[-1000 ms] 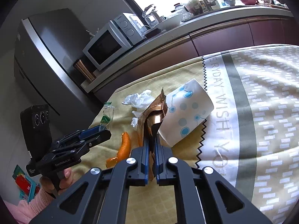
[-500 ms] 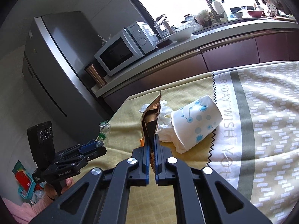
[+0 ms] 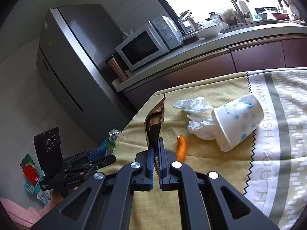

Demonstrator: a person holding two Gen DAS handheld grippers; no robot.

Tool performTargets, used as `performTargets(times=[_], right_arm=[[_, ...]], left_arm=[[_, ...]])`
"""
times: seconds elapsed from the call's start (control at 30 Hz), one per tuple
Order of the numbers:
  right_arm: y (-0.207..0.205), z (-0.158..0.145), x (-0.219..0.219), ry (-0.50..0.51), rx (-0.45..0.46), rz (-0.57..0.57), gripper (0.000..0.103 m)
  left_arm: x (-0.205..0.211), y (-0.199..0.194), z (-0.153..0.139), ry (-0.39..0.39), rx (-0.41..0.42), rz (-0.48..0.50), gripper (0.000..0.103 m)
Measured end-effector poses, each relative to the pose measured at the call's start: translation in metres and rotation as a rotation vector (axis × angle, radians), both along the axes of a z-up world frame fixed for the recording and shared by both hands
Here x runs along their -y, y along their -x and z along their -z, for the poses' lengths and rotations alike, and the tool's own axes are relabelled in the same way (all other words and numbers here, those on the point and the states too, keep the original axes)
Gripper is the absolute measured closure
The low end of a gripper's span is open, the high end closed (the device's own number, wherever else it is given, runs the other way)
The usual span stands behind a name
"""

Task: Collect trash
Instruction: 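Lift both wrappers and carry them over the blue bin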

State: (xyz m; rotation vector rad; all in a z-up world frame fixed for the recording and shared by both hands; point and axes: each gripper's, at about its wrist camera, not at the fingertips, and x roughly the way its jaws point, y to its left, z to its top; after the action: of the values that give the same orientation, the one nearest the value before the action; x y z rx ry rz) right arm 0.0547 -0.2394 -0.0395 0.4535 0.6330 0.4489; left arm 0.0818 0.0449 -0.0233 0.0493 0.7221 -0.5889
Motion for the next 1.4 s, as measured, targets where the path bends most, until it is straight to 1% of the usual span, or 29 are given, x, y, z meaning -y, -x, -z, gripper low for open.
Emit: performTargets(times=[0.33, 0.93, 1.4], right_arm=[[-0.009, 0.001, -0.039, -0.004, -0.009, -0.090, 0.100], [-0.022, 0.000, -0.089, -0.001, -0.013, -0.212, 0.100], [-0.047, -0.004, -0.138, 0.016, -0.008, -0.322, 0.100]], left_arm=[[-0.035, 0.010, -0.002, 0.009, 0.007, -0.067, 0.059], [-0.089, 0.018, 0.000, 0.012, 0.009, -0.191, 0.059], [-0.129, 0.017, -0.002, 0.003, 0.020, -0.280, 0.059]])
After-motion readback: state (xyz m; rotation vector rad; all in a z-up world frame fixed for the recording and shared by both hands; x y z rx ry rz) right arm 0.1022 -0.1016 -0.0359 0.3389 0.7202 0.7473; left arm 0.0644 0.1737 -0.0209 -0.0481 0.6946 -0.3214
